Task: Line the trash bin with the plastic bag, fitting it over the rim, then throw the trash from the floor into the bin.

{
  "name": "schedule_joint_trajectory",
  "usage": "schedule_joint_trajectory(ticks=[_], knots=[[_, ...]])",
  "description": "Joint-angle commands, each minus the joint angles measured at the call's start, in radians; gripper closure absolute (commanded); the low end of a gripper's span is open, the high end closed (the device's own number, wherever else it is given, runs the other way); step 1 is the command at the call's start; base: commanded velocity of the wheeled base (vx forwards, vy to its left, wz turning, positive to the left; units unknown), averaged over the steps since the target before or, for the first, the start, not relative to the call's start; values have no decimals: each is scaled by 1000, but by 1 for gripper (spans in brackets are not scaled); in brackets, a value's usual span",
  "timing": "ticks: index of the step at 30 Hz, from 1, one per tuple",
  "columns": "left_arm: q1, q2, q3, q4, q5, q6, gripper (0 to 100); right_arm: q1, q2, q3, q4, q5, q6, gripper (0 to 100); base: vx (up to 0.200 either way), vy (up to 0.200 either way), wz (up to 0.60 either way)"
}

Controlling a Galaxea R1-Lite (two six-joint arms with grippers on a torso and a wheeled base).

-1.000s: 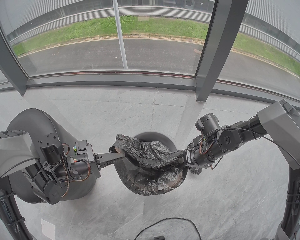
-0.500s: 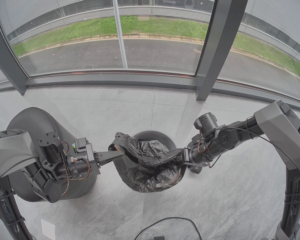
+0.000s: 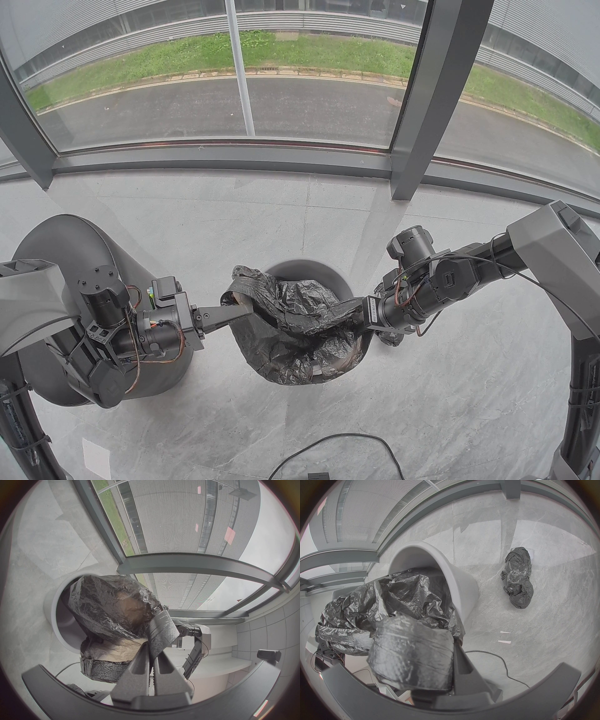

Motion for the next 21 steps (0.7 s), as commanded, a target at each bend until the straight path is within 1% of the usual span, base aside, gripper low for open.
schedule_joint_trajectory(ticks=[1, 8, 15, 21], knots=[[-18, 43, 11, 18, 0, -1, 100, 0, 1, 0, 0, 1, 0, 100, 0, 0, 0], [-38, -47, 11, 130, 6, 1, 100, 2, -3, 0, 0, 1, 2, 100, 0, 0, 0], [-18, -81, 3, 141, 6, 1, 100, 2, -6, 2, 1, 1, 2, 100, 0, 0, 0], [-18, -132, 2, 191, 6, 19, 100, 5, -8, 0, 0, 1, 2, 100, 0, 0, 0]])
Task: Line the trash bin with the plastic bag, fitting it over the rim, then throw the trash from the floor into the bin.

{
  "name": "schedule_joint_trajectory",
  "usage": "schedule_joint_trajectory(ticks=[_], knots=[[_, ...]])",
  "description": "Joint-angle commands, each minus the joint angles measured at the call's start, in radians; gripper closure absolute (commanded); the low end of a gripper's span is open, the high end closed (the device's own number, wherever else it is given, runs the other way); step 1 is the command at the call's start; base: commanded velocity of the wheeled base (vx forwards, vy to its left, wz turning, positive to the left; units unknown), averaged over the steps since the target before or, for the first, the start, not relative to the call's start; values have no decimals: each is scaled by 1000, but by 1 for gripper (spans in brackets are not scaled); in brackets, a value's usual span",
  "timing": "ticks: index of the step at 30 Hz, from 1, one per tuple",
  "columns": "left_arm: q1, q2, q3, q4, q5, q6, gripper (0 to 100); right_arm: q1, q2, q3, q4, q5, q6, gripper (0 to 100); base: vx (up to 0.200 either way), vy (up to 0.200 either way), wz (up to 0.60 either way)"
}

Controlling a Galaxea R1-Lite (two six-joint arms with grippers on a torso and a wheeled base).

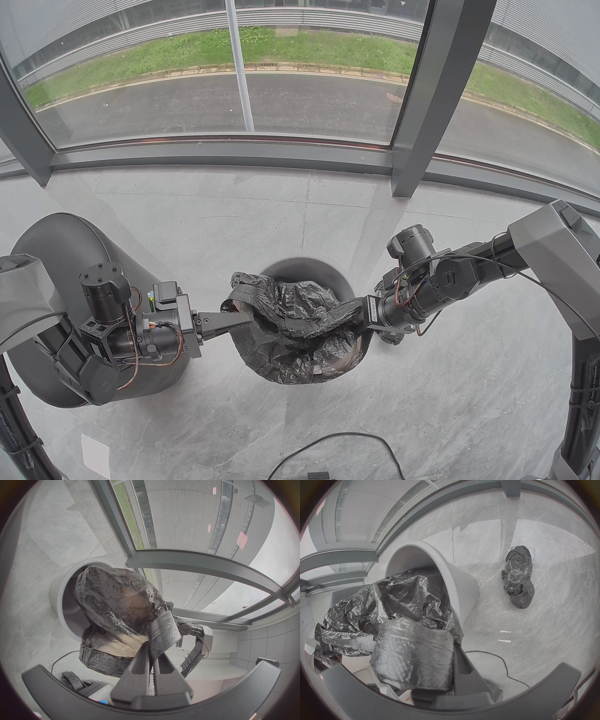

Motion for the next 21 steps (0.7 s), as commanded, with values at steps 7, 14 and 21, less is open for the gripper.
schedule_joint_trajectory(ticks=[7, 14, 21], knots=[[-9, -132, -25, 159, 11, 116, 100, 4, -4, 0, 1, 0, 4, 100, 0, 0, 0], [-29, -202, -49, 254, 49, 140, 100, 4, -4, 0, 0, 0, 4, 100, 0, 0, 0], [-33, -244, -62, 264, 60, 140, 100, 6, -9, 2, 0, 0, 4, 100, 0, 0, 0]])
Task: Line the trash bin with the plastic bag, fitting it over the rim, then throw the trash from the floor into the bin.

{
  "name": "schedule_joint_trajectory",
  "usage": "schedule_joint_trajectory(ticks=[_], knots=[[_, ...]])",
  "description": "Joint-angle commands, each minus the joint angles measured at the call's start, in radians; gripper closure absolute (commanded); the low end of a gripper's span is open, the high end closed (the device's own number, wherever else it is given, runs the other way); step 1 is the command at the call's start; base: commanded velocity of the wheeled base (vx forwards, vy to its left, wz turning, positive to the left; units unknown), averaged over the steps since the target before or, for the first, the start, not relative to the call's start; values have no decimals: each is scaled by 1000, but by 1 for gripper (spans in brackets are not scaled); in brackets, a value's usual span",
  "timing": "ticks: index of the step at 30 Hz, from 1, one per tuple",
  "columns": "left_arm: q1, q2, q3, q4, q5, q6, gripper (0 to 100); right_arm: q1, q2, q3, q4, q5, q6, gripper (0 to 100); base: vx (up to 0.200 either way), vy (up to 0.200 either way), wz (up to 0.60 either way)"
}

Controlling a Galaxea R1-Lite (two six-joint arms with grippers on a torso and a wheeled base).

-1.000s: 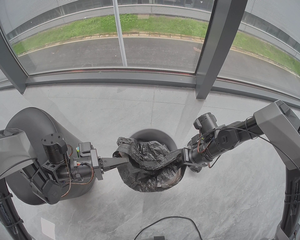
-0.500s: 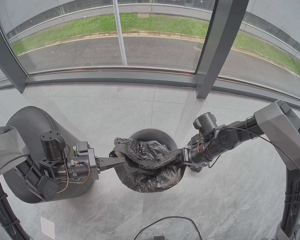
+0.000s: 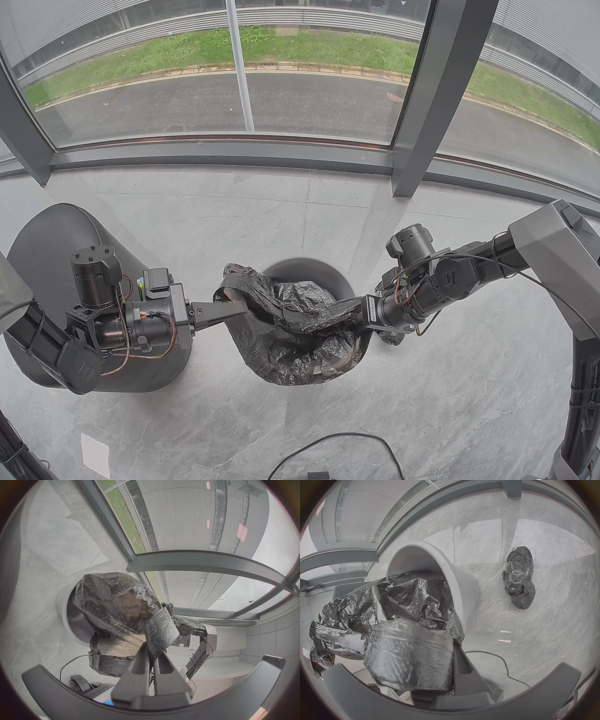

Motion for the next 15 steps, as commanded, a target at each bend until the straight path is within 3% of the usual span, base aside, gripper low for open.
schedule_joint_trajectory(ticks=[1, 7, 14, 15], knots=[[-3, -62, -2, -4, 1, 0, 100, -1, -4, 2, -1, 1, 0, 100, 0, 0, 0], [-2, -32, 3, 4, 4, 29, 100, 1, -4, 5, -1, 1, 0, 100, 0, 0, 0], [-25, -35, -17, 132, 106, 219, 100, -1, -4, 5, -1, 1, 0, 100, 0, 0, 0], [-38, -39, -26, 175, 152, 263, 100, -1, -4, 5, -1, 1, 0, 100, 0, 0, 0]])
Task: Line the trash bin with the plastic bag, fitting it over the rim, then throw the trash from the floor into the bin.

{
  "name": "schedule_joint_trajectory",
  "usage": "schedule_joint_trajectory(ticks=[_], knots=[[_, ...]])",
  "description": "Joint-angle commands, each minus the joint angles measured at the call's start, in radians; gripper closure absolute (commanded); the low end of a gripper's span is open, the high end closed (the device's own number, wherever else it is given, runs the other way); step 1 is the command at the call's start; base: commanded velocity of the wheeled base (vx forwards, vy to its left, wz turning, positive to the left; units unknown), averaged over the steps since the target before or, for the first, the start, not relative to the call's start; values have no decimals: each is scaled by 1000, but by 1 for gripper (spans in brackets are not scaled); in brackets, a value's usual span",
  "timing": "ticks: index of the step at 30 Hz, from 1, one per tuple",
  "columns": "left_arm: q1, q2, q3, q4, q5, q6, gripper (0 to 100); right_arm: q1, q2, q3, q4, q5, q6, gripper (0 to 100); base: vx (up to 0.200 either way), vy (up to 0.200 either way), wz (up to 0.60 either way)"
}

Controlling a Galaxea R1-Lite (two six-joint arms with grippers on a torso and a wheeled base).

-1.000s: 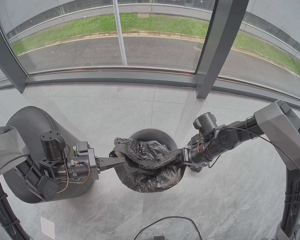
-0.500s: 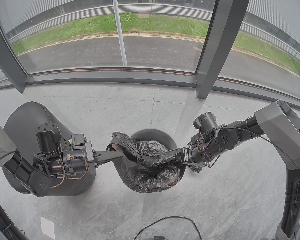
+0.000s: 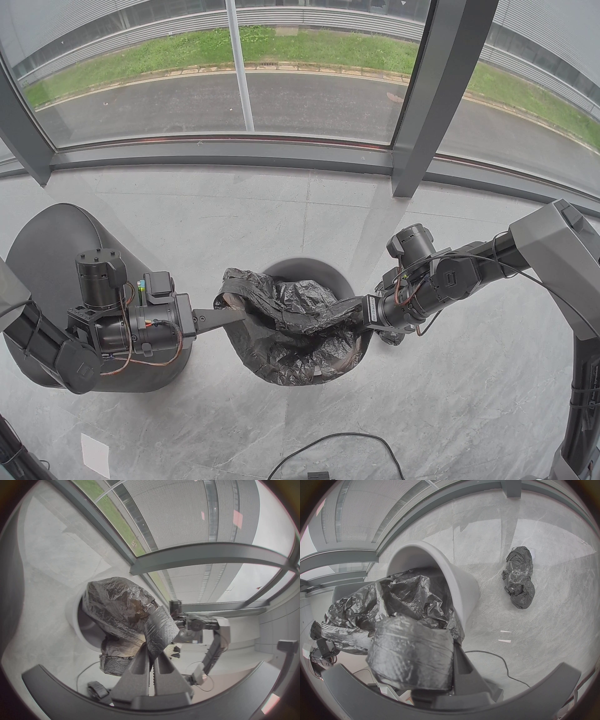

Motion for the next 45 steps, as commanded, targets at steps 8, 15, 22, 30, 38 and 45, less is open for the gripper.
schedule_joint_trajectory(ticks=[8, 15, 22, 30, 38, 45], knots=[[-126, -11, -98, 204, 381, 182, 100, 0, -4, 0, 0, 0, 0, 100, 0, 0, 0], [-126, 30, -161, 245, 395, 187, 100, 0, -37, -3, -1, 0, 0, 100, 0, 0, 0], [-123, 78, -222, 329, 488, 268, 100, 1, -74, -5, 0, 0, 0, 100, 0, 0, 0], [-116, 122, -248, 343, 565, 327, 100, 3, -71, 1, 0, -1, -1, 100, 0, 0, 0], [-99, 223, -349, 386, 642, 345, 100, 3, -60, 0, 0, -1, -1, 100, 0, 0, 0], [-59, 243, -435, 460, 656, 364, 100, 3, -60, 4, 0, -1, -1, 100, 0, 0, 0]])
